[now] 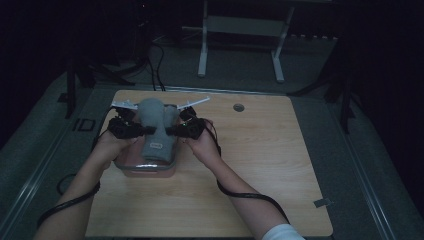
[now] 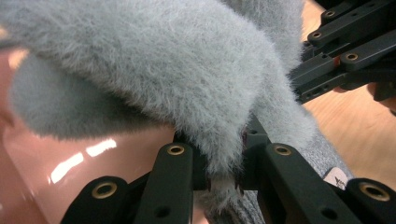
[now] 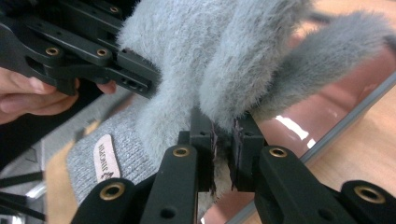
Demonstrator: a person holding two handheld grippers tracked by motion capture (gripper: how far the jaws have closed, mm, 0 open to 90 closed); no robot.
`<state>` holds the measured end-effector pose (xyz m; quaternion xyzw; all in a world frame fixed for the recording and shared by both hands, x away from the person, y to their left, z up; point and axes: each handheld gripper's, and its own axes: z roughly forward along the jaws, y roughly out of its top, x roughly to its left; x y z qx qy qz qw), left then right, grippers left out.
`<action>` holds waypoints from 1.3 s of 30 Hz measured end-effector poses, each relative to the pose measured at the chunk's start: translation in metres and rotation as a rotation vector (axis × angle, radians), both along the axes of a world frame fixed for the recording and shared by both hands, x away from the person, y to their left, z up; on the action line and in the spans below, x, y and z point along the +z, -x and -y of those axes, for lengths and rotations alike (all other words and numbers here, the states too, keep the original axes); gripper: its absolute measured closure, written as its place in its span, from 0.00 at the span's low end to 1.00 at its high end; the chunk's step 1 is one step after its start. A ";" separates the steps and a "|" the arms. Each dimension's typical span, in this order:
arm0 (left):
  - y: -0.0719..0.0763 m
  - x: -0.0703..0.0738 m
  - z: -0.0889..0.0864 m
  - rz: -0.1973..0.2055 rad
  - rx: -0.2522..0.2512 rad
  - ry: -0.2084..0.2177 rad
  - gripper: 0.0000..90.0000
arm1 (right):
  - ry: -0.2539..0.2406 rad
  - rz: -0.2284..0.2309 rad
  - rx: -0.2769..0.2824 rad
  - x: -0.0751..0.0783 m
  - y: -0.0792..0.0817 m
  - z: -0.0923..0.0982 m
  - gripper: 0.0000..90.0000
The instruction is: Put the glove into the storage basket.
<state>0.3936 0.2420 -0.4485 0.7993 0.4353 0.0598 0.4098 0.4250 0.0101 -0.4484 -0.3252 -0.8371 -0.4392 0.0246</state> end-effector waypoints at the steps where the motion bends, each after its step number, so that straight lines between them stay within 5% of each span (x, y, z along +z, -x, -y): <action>1: -0.002 -0.005 0.000 -0.010 0.003 -0.008 0.89 | 0.011 -0.008 -0.001 -0.006 -0.002 -0.002 0.91; 12: -0.022 -0.041 0.011 -0.127 0.044 -0.133 0.88 | 0.173 -0.029 -0.052 -0.045 -0.013 -0.025 0.91; 19: -0.031 -0.051 0.015 -0.191 0.062 -0.147 0.87 | 0.234 -0.023 -0.068 -0.042 -0.016 -0.031 0.85; 23: -0.036 -0.058 0.024 -0.226 0.064 -0.232 0.83 | 0.212 -0.034 -0.038 -0.041 -0.014 -0.031 0.70; 25: -0.037 -0.059 0.029 -0.215 0.078 -0.290 0.77 | 0.211 -0.013 -0.035 -0.039 -0.011 -0.030 0.65; 27: -0.038 -0.060 0.030 -0.212 0.094 -0.279 0.72 | 0.177 -0.003 -0.031 -0.033 -0.011 -0.027 0.61; 32: -0.036 -0.059 0.029 -0.169 0.156 -0.333 0.44 | 0.119 0.019 -0.026 -0.018 -0.012 -0.016 0.50; 35: -0.033 -0.056 0.028 -0.133 0.175 -0.318 0.32 | 0.109 0.011 -0.019 -0.015 -0.014 -0.011 0.44; 37: -0.028 -0.049 0.023 -0.086 0.188 -0.269 0.19 | 0.097 0.014 -0.005 -0.014 -0.015 -0.008 0.38; 39: -0.022 -0.044 0.022 -0.026 0.199 -0.266 0.16 | 0.087 0.017 0.008 -0.013 -0.016 -0.006 0.30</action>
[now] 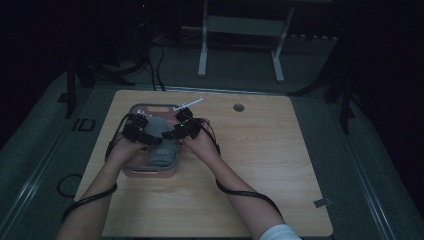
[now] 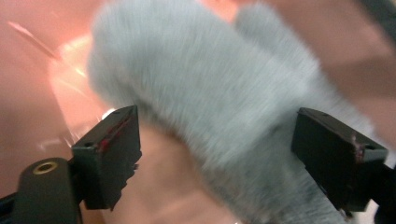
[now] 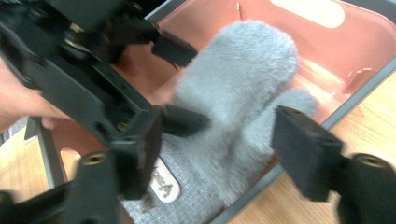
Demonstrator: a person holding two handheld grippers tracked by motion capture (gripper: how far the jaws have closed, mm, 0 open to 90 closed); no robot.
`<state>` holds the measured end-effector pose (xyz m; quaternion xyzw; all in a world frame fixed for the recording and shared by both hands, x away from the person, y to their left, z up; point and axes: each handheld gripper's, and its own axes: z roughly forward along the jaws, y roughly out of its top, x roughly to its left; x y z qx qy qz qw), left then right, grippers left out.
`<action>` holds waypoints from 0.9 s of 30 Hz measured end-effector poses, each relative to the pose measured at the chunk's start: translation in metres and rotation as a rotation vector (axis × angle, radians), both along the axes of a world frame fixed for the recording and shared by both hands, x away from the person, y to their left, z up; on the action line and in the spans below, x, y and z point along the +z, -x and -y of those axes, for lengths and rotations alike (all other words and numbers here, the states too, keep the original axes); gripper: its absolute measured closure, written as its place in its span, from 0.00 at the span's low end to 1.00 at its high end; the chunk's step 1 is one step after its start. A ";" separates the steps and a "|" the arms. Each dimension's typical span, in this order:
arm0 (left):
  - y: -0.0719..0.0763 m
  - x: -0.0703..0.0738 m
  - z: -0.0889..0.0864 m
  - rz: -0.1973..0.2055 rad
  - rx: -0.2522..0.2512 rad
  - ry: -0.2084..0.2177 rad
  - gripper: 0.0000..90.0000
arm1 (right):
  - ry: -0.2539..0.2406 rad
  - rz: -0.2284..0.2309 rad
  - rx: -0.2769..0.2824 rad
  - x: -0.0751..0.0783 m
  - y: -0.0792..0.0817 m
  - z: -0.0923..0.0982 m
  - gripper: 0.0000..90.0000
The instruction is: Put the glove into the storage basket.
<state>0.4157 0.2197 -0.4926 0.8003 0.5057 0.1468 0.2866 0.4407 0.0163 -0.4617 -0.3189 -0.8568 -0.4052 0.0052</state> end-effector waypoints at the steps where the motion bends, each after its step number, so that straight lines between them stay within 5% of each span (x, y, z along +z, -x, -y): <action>1: 0.002 0.002 -0.001 0.016 0.001 -0.001 0.15 | -0.004 -0.002 0.027 0.000 0.000 0.001 0.26; 8: 0.024 0.020 0.000 0.147 0.009 0.030 0.11 | -0.022 0.041 0.089 0.005 0.006 0.008 0.21; 19: 0.061 0.028 0.015 0.218 -0.061 0.050 0.11 | -0.021 0.136 0.117 0.012 0.024 0.044 0.21; 27: 0.078 0.033 0.040 0.265 -0.150 0.073 0.11 | 0.001 0.149 0.157 0.006 0.036 0.067 0.21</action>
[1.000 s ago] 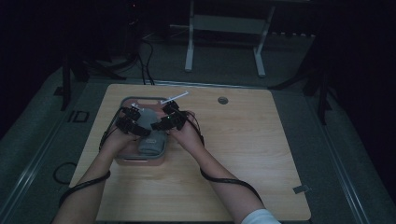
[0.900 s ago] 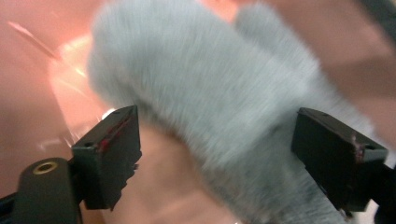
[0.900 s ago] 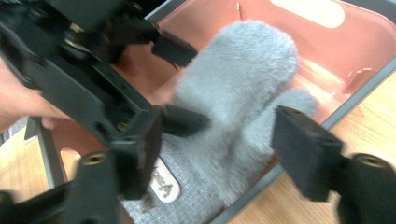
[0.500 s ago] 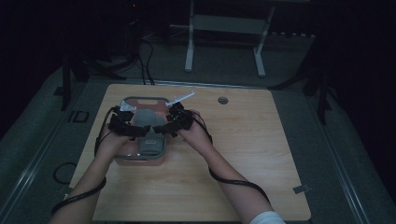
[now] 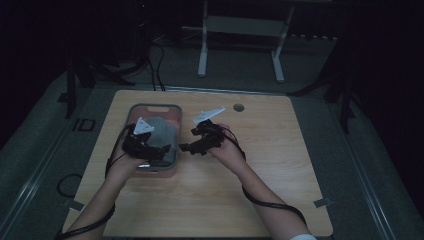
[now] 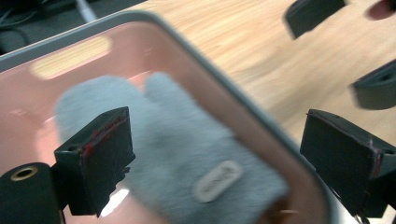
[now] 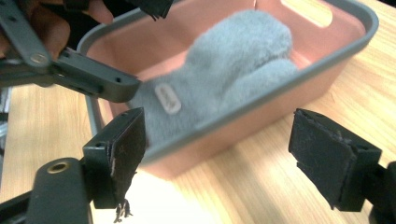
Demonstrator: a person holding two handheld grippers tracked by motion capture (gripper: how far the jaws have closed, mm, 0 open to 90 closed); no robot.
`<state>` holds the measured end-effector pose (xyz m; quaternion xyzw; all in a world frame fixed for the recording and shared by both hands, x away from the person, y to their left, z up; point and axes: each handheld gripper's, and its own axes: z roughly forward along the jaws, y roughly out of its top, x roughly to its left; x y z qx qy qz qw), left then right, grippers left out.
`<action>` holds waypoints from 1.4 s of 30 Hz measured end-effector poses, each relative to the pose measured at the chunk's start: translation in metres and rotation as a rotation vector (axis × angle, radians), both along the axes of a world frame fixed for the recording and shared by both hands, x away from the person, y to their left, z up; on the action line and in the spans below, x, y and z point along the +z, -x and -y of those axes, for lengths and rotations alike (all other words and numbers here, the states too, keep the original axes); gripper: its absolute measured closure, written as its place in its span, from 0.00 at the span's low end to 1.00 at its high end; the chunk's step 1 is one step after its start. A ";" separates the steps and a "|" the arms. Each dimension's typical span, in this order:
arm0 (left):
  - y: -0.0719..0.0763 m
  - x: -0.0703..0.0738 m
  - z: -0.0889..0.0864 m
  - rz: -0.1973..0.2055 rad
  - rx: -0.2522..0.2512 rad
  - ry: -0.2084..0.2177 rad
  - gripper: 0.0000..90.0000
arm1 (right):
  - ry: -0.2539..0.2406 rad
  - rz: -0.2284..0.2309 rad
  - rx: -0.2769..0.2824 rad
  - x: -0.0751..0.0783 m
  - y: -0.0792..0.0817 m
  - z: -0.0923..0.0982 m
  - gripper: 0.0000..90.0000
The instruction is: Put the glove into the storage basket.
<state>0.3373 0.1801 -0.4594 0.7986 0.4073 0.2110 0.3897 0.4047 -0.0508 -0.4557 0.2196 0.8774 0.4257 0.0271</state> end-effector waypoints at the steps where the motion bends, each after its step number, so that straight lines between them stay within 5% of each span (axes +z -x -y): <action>1: 0.003 0.000 0.004 0.002 -0.021 0.007 0.11 | 0.008 0.004 0.013 -0.002 0.004 0.007 0.21; 19: 0.029 -0.015 0.061 0.028 -0.203 0.079 0.11 | 0.002 0.030 0.011 -0.016 0.030 0.077 0.21; 34: 0.037 -0.049 0.103 -0.002 -0.336 0.086 0.11 | 0.042 0.012 -0.037 -0.054 0.045 0.139 0.21; 42: 0.041 -0.066 0.118 -0.020 -0.381 0.089 0.11 | 0.009 0.015 -0.044 -0.072 0.056 0.167 0.21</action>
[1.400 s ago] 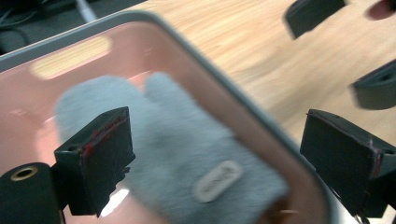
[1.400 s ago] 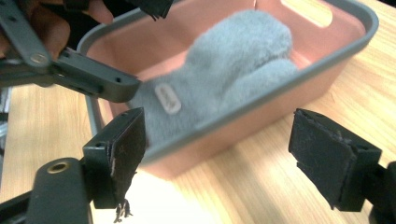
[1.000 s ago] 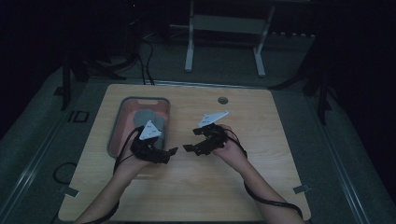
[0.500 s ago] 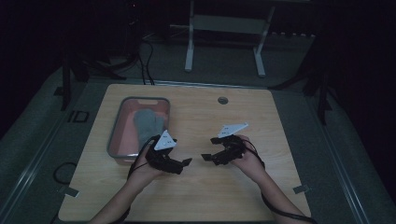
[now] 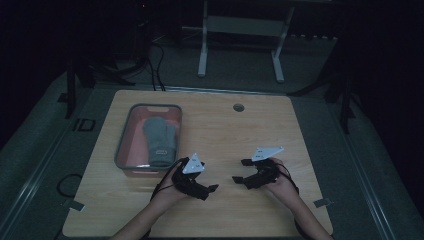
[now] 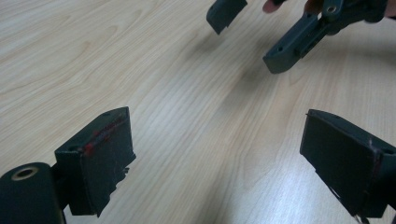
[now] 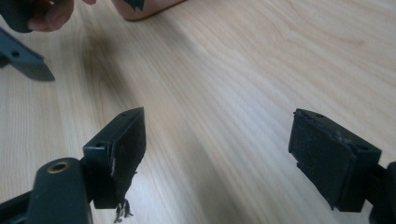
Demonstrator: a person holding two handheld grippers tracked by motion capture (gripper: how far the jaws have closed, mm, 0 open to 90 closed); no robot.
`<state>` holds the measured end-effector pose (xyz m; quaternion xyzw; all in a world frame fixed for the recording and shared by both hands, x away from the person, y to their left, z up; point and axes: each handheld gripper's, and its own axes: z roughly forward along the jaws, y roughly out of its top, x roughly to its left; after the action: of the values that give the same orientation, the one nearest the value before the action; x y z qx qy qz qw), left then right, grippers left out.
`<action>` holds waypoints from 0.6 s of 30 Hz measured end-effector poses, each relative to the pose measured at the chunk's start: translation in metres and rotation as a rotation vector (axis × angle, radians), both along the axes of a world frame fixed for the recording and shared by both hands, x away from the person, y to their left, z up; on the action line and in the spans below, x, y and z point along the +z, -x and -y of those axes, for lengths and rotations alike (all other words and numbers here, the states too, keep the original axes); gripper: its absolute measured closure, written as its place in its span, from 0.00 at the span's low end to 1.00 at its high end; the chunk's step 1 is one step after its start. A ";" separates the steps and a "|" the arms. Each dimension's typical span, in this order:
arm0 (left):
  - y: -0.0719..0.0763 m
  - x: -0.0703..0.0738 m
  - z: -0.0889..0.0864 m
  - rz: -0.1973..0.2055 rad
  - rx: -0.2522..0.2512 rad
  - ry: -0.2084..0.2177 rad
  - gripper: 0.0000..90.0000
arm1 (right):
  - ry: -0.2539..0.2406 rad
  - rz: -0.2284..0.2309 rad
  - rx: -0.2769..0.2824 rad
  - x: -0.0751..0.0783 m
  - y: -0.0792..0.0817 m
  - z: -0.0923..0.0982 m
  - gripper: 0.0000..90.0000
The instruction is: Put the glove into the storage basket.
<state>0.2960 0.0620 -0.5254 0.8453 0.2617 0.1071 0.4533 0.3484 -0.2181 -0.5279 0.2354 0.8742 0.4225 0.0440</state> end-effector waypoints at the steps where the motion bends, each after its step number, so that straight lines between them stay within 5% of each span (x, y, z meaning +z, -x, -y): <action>1: 0.001 -0.004 0.002 0.002 -0.010 0.005 0.11 | -0.004 0.001 -0.001 -0.002 0.001 0.003 0.21; 18: 0.013 -0.026 0.015 -0.015 -0.052 0.042 0.11 | -0.052 -0.025 -0.066 -0.026 0.023 0.057 0.20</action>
<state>0.2827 0.0472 -0.5516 0.8430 0.2451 0.0833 0.4715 0.3252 -0.2751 -0.5540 0.2705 0.8552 0.4403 0.0408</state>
